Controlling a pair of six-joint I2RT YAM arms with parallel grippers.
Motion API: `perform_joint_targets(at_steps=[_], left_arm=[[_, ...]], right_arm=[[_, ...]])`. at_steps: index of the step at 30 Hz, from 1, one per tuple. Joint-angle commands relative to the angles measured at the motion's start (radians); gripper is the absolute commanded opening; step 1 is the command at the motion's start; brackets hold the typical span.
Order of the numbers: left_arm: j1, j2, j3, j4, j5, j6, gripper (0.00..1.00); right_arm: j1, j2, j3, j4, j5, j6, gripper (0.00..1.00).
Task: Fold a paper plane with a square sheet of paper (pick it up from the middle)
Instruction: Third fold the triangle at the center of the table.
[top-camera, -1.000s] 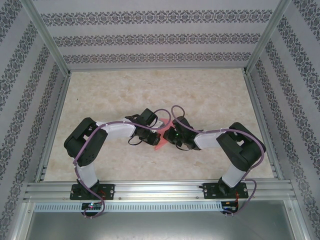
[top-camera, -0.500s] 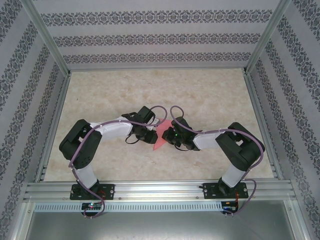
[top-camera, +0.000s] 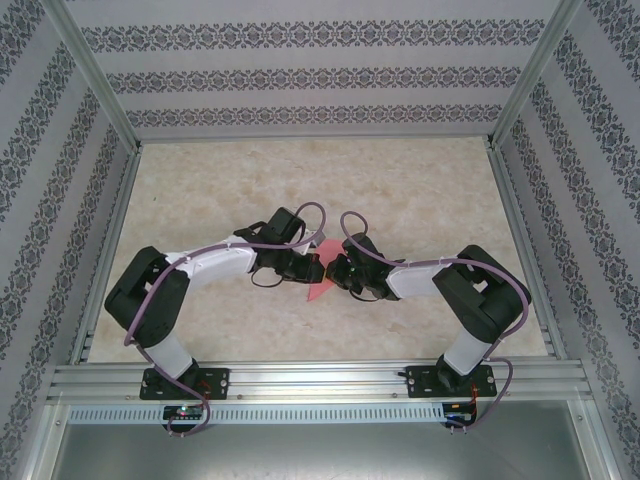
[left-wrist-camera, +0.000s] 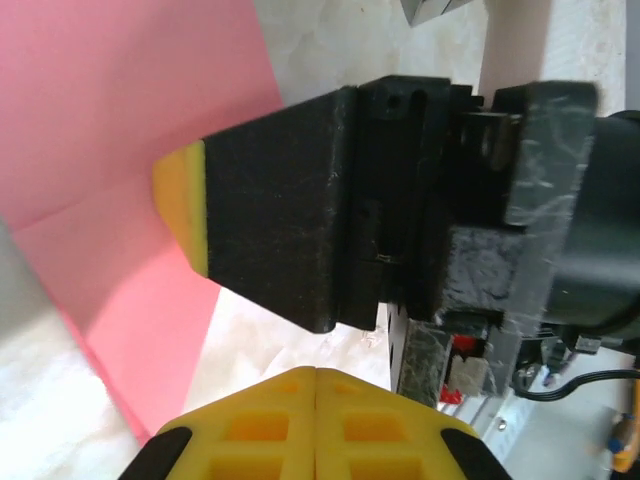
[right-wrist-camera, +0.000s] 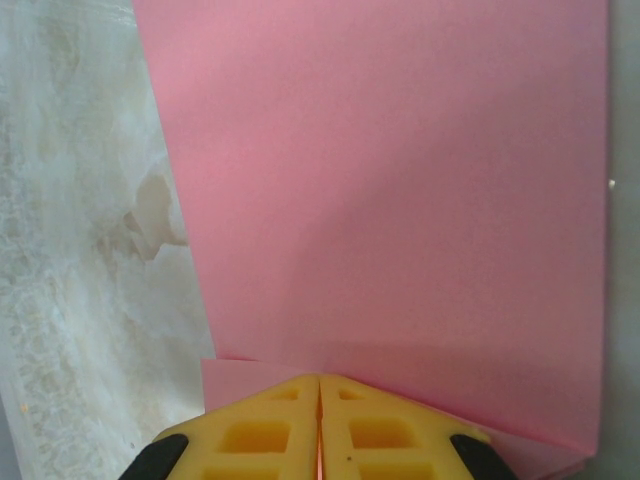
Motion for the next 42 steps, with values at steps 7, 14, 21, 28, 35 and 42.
perform_joint_targets(at_steps=[7, 14, 21, 28, 35, 42], left_arm=[[-0.004, 0.045, -0.013, 0.109, 0.068, -0.073, 0.09], [-0.005, 0.048, -0.002, 0.104, 0.070, -0.067, 0.10], [-0.013, 0.066, -0.001, 0.120, 0.076, -0.075, 0.10], [-0.031, 0.090, 0.005, 0.150, 0.080, -0.104, 0.11], [-0.031, 0.123, 0.001, 0.162, 0.076, -0.106, 0.12], [-0.031, 0.140, -0.018, 0.163, 0.047, -0.093, 0.12]], right_arm=[[0.013, 0.013, -0.018, -0.110, 0.035, -0.005, 0.09], [0.013, 0.008, -0.016, -0.117, 0.043, -0.006, 0.09], [0.012, 0.008, -0.019, -0.120, 0.046, -0.004, 0.09], [0.012, 0.012, -0.024, -0.114, 0.048, -0.002, 0.09], [0.009, 0.008, -0.032, -0.109, 0.048, -0.002, 0.10], [0.008, 0.015, -0.028, -0.103, 0.044, -0.002, 0.09]])
